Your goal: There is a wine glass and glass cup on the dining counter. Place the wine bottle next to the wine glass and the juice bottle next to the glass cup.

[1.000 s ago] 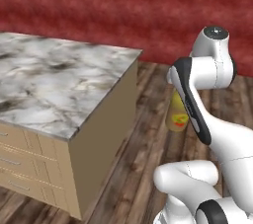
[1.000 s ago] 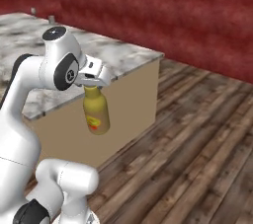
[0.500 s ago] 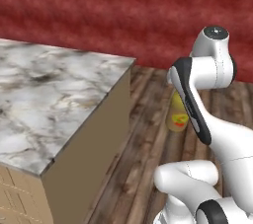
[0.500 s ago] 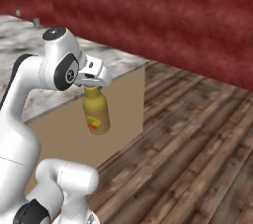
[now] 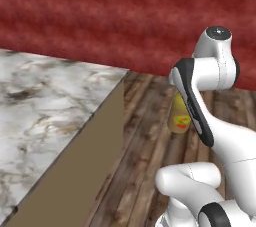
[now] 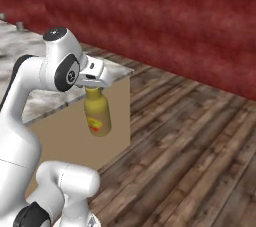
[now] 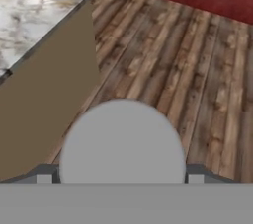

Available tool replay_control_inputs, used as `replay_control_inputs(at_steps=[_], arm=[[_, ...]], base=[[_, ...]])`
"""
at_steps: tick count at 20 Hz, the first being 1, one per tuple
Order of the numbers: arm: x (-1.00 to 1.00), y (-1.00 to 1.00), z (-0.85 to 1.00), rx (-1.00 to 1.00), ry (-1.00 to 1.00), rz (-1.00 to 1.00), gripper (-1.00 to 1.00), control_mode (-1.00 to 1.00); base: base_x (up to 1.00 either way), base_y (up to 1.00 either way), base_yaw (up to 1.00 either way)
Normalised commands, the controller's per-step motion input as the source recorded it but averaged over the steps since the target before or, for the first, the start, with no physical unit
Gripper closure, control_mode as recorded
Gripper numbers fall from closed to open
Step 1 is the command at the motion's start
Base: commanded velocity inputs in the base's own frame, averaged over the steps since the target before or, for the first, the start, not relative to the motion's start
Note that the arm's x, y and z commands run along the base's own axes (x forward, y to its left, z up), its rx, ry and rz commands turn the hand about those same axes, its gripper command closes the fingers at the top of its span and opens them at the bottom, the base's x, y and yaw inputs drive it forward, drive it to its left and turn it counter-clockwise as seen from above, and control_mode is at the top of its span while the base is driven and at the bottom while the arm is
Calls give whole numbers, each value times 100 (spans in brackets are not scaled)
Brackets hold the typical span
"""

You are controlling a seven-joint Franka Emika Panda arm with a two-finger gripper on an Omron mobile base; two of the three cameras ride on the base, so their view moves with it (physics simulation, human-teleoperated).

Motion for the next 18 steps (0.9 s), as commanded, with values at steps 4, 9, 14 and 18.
replay_control_inputs(at_steps=[4, 9, 14, 18], arm=[[0, 0, 0, 0, 0, 0, 100, 100], [0, 0, 0, 0, 0, 0, 100, 100], [0, 0, 0, 0, 0, 0, 100, 100], [0, 0, 0, 0, 0, 0, 100, 100]], base=[[68, -33, 0], [72, -28, 0], [72, -20, 0], [80, -23, 0]])
